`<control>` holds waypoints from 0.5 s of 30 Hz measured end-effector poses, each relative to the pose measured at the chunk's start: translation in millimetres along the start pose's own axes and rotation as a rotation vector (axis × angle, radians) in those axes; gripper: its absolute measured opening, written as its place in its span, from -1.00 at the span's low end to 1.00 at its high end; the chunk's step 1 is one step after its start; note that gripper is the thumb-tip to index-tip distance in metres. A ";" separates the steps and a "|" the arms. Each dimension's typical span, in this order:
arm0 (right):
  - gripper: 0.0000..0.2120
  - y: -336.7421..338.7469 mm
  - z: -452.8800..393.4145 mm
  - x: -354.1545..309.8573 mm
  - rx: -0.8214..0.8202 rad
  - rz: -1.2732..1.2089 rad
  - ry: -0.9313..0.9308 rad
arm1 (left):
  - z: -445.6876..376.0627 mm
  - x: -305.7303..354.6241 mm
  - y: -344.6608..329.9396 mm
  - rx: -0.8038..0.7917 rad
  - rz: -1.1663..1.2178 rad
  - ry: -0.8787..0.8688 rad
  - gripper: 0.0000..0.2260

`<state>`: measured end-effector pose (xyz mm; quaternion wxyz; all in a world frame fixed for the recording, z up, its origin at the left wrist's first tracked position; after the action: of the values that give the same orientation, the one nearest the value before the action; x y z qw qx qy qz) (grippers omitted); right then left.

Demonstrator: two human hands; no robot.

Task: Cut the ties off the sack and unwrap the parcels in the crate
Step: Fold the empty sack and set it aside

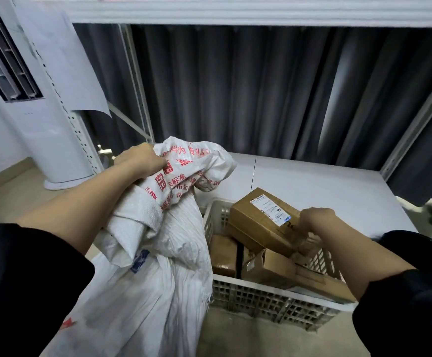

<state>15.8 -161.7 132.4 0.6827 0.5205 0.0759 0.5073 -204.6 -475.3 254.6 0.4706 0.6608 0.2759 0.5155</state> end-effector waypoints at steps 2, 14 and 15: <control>-0.63 20.3 9.0 -6.6 0.083 -0.084 0.034 | 5.7 -1.2 11.4 -0.011 0.072 0.005 -0.65; -0.34 145.3 112.9 -93.3 0.038 -1.267 0.583 | 81.3 15.4 128.0 0.353 0.251 -0.231 -0.74; -0.31 151.9 115.5 -92.8 0.077 -1.371 0.570 | 86.3 17.6 141.5 0.482 0.151 -0.279 -0.72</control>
<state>-48.5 -315.1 264.3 0.7812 0.2280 0.5756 0.0800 -134.9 -546.7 388.1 0.2937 0.8368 0.2729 0.3728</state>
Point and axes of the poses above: each hand's wrist, its own z-axis away from the middle knuckle, its own y-axis out of the back of the hand, x = y × z, the point moved 3 cm from there along -z, towards the middle knuckle, and after that the axes turned 11 degrees about z, right-handed, at the moved point
